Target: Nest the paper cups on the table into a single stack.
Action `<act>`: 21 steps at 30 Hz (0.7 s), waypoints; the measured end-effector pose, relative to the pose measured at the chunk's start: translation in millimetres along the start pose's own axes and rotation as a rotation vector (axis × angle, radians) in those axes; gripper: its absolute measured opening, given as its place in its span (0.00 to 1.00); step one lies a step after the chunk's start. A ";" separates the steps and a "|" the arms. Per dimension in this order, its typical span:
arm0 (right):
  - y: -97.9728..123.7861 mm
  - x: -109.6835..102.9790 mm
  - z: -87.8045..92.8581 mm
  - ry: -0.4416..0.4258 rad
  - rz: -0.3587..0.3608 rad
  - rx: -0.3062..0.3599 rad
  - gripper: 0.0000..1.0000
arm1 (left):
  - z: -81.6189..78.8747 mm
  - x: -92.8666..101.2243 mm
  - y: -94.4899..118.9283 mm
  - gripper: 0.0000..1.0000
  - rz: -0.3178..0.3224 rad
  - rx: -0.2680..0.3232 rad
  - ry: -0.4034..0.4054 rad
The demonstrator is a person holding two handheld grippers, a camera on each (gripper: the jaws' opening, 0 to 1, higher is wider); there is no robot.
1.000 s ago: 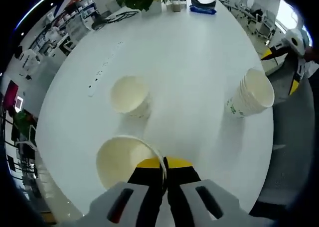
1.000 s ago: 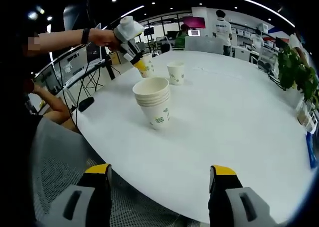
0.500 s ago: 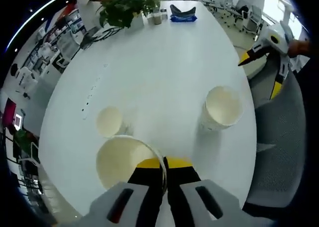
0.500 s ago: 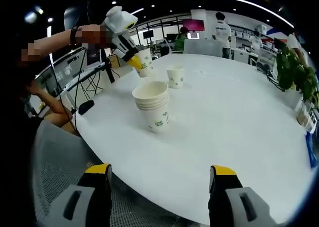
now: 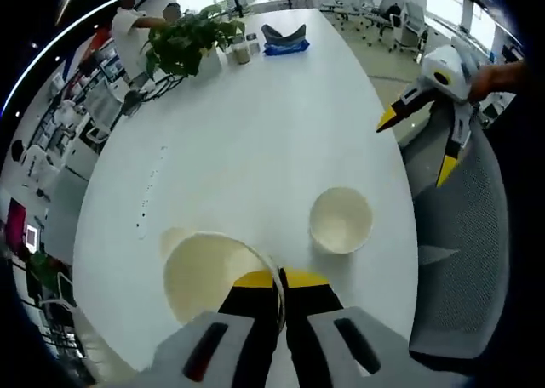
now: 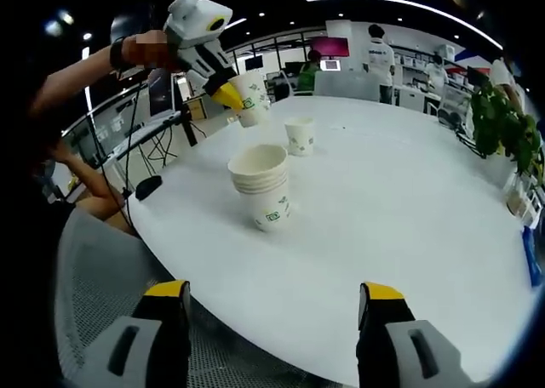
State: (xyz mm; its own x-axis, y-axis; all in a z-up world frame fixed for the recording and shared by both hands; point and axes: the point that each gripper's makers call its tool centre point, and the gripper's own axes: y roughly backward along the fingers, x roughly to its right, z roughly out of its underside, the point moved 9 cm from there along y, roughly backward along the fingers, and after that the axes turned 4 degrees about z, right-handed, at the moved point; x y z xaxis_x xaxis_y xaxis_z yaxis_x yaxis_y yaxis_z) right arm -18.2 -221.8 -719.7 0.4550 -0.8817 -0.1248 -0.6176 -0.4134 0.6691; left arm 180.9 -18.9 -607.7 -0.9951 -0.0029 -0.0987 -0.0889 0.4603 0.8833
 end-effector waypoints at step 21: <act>0.8 -1.8 -0.5 0.006 -0.002 0.006 0.81 | -32.8 44.0 -3.0 0.00 0.086 0.014 -0.101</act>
State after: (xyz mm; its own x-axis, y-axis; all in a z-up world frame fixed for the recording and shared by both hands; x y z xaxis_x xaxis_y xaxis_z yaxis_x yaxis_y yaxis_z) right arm -19.3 -220.4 -718.5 0.4602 -0.8794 -0.1219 -0.6204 -0.4167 0.6644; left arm 135.9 -49.5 -599.6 -0.9896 0.1264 -0.0692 -0.0022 0.4669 0.8843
